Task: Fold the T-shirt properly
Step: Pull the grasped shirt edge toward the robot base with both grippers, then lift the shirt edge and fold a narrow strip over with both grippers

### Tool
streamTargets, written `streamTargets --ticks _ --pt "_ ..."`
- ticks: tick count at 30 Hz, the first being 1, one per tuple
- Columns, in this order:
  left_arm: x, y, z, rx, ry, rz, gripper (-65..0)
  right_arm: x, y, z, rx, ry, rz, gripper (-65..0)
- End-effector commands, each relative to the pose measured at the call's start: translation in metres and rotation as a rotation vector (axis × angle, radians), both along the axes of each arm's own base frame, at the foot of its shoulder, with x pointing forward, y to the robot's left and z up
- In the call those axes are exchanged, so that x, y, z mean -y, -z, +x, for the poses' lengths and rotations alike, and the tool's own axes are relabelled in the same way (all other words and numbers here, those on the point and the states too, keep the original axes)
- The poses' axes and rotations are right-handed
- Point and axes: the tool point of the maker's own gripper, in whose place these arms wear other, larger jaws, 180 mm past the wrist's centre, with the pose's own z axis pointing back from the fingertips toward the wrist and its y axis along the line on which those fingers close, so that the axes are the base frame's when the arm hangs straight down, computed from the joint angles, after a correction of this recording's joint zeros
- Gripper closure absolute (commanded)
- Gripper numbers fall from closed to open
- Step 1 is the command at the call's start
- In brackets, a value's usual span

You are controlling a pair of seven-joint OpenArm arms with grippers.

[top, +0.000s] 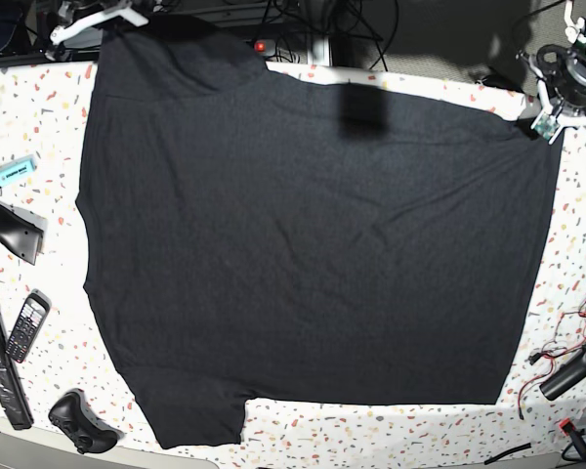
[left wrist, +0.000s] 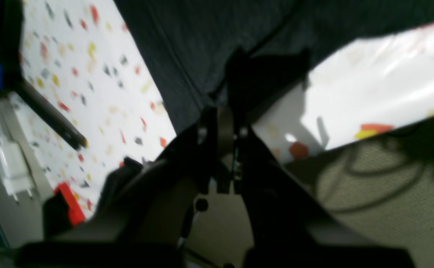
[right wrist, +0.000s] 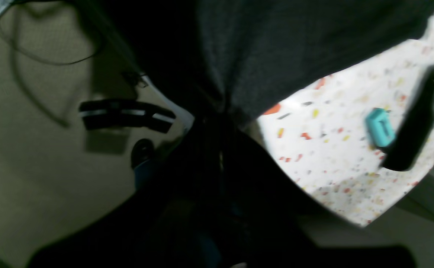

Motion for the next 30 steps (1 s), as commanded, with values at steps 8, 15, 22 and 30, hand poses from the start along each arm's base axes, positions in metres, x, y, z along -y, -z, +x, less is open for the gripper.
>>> streamTargets --ticks 8,15,22,30 --pt "-0.022 -0.035 0.023 0.045 0.067 0.112 0.0 0.012 -0.047 0.049 0.273 0.091 -0.023 0.0" --pt "-0.026 -0.052 0.048 0.138 0.030 0.120 0.0 0.017 -0.063 0.093 0.390 0.176 0.056 0.0" --pt "-0.021 -0.077 0.084 0.242 0.002 0.058 0.0 0.006 -0.075 0.131 0.510 0.211 0.157 0.0" --pt "-0.006 -0.080 0.110 0.335 -0.045 -0.037 0.0 0.006 -0.072 0.164 0.560 0.285 0.246 0.0"
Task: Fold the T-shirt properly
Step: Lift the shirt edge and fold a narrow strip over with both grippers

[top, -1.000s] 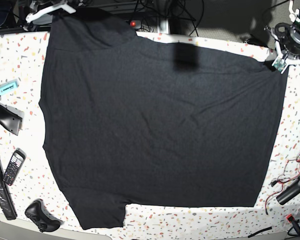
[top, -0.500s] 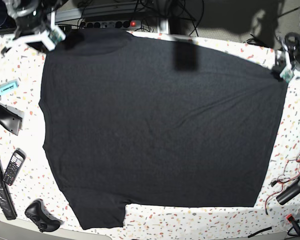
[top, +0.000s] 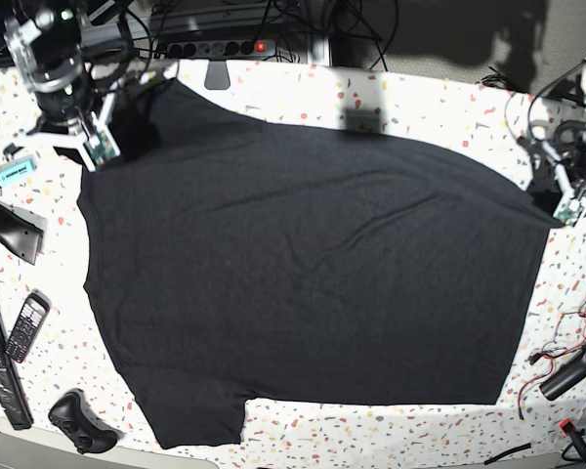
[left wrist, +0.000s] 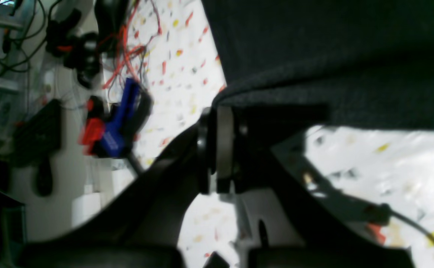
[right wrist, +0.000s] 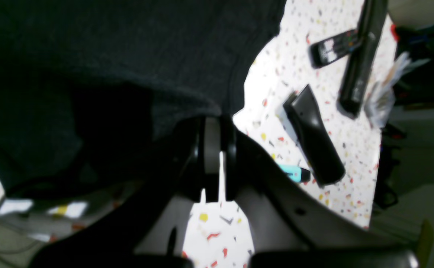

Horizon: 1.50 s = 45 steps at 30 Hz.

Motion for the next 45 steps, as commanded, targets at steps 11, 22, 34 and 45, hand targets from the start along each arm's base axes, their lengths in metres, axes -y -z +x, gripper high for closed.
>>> streamTargets --ticks 11,22,34,45 --pt "-0.016 -0.008 0.033 0.057 -0.028 -0.007 0.0 0.034 0.001 0.040 0.067 0.068 -0.047 0.0" --pt "-0.030 -0.002 0.049 0.074 -0.052 -0.030 0.0 0.052 0.012 0.081 0.068 0.109 0.015 0.0" --pt "-0.018 -0.004 0.073 0.087 0.007 -0.092 0.0 0.071 0.023 0.103 0.053 0.163 0.058 0.0" --pt "0.008 0.018 0.097 0.011 0.091 -0.061 0.0 0.087 0.042 0.098 0.006 0.208 0.050 0.0"
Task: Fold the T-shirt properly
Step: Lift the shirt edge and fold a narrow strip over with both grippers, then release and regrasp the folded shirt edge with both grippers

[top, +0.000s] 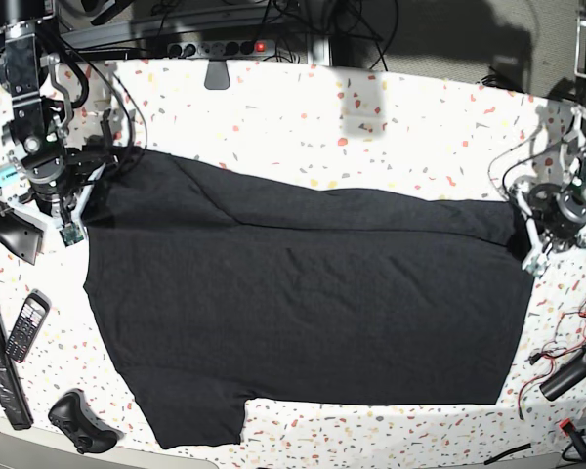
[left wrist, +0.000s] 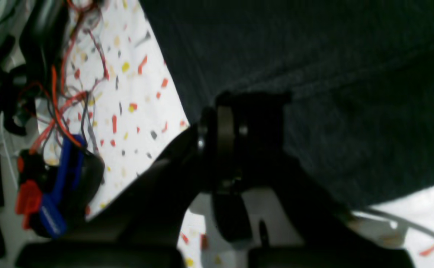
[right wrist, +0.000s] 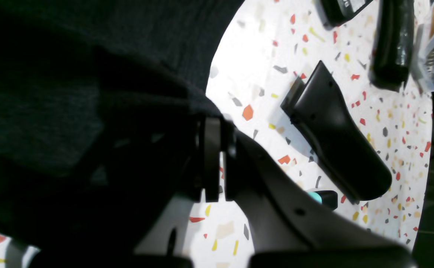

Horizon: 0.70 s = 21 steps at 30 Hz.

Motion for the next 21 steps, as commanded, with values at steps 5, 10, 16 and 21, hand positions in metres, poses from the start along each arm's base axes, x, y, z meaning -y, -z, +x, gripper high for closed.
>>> streamTargets --ticks 5,10,16,21 --pt "-0.010 -0.026 0.016 0.071 -0.007 0.016 0.0 0.007 -0.017 0.010 0.053 -0.009 -0.030 0.0" --pt "-0.014 -0.026 0.016 0.069 -0.016 0.025 -6.9 0.010 -0.021 0.015 0.058 0.011 -0.035 -15.9" --pt "-0.054 -0.032 0.012 0.067 -0.195 0.094 -23.5 0.009 -0.046 0.029 0.149 0.056 0.024 -21.0" --pt "-0.060 -0.047 0.011 0.061 -0.244 -0.049 -23.0 -0.002 -0.062 0.030 0.183 0.075 0.149 -20.9"
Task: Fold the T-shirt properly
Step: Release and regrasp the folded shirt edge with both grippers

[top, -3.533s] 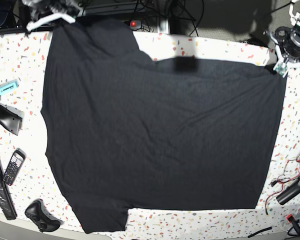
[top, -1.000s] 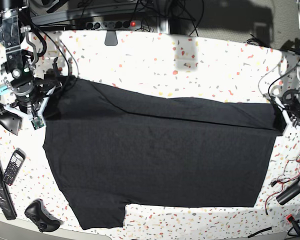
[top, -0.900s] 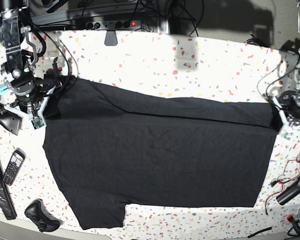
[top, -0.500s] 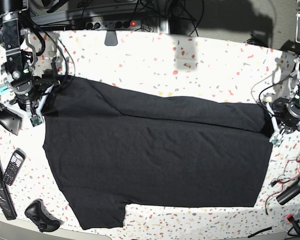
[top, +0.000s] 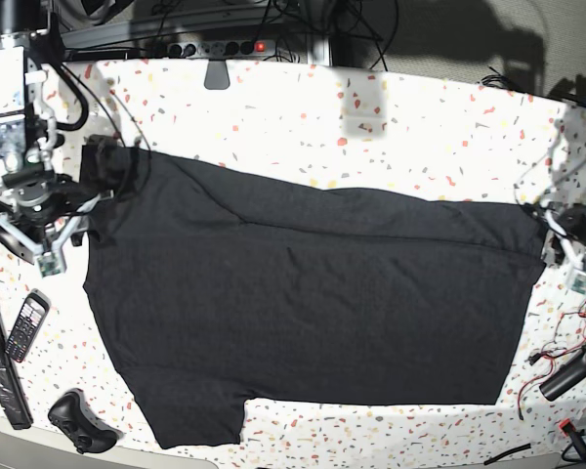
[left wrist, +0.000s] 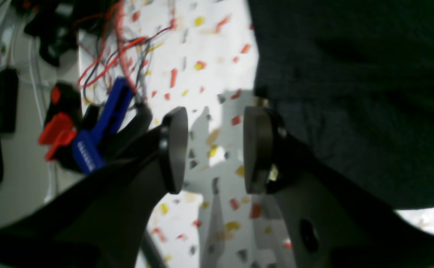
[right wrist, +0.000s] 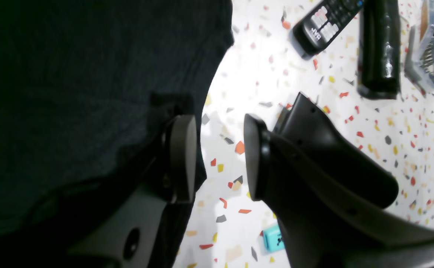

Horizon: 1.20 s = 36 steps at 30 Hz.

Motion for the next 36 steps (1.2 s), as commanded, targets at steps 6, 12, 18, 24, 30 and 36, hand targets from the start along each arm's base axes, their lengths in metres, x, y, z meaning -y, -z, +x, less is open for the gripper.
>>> streamTargets --ticks 6,12,18,24,30,36 --pt "0.032 -0.028 0.017 0.087 0.033 -0.110 -9.2 -0.007 -0.021 0.001 0.055 0.043 0.166 -2.6" --pt "0.074 -0.007 0.016 0.082 0.043 -0.225 0.0 -0.025 0.000 -0.010 0.019 0.037 0.231 0.0" --pt "0.084 0.007 0.010 0.044 0.031 -0.252 0.0 -0.035 0.009 -0.011 0.012 0.046 0.272 0.0" --pt "0.082 0.030 0.003 -0.007 -0.010 -0.292 0.0 -0.041 0.032 -0.017 -0.030 0.063 0.315 0.0" --pt "0.091 0.067 -0.012 -0.087 -0.058 -0.348 0.0 -0.039 0.055 -0.023 -0.050 0.094 0.284 0.0" --pt "0.094 0.087 -0.045 -0.145 -0.063 -0.350 0.0 -0.039 0.081 -0.057 -0.118 0.082 0.260 0.0"
